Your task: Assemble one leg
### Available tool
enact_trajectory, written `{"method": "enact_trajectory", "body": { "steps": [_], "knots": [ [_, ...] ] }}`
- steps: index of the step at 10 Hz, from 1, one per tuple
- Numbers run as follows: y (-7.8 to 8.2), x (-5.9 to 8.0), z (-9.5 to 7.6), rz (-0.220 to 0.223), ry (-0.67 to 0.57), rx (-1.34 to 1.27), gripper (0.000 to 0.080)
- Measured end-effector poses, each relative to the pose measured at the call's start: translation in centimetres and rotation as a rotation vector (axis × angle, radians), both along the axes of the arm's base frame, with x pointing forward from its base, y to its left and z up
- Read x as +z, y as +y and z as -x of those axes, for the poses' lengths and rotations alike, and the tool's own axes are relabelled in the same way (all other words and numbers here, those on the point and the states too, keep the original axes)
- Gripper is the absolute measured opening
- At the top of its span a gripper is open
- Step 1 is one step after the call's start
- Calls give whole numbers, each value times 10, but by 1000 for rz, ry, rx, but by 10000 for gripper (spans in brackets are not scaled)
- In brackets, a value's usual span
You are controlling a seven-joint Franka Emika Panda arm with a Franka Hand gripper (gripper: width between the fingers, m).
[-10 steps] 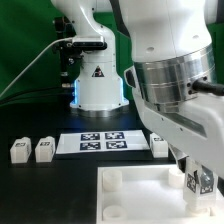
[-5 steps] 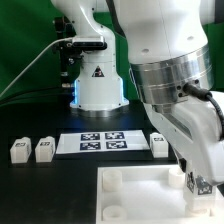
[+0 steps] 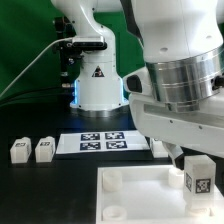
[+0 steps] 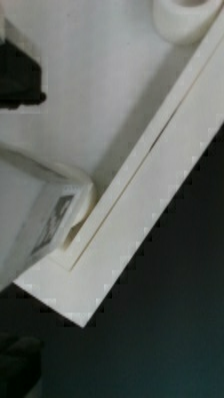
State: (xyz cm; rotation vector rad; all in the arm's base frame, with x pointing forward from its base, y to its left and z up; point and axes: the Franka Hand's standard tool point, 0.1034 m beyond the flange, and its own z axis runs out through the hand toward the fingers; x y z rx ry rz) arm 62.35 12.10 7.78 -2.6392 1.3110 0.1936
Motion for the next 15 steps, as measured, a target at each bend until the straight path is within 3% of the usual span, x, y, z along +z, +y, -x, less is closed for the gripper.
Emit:
{"method": "enact_trajectory", "body": {
  "steps": [2, 4, 5, 7, 8, 9, 10, 11, 14, 15],
  "knots": [
    [-2, -1, 1, -1, -50, 239, 648],
    [-11, -1, -2, 72, -111, 639, 649],
    [-12, 1, -5, 88, -140, 809, 649],
    [-12, 1, -5, 82, -155, 889, 603],
    [-11, 1, -5, 83, -149, 852, 603],
    [-11, 1, -5, 83, -149, 854, 428],
    [-11, 1, -5, 84, -143, 813, 428],
    [-10, 1, -4, 86, -121, 683, 291],
    [-11, 1, -5, 90, -66, 353, 291],
    [-12, -1, -5, 79, -28, 137, 291]
  ]
}}
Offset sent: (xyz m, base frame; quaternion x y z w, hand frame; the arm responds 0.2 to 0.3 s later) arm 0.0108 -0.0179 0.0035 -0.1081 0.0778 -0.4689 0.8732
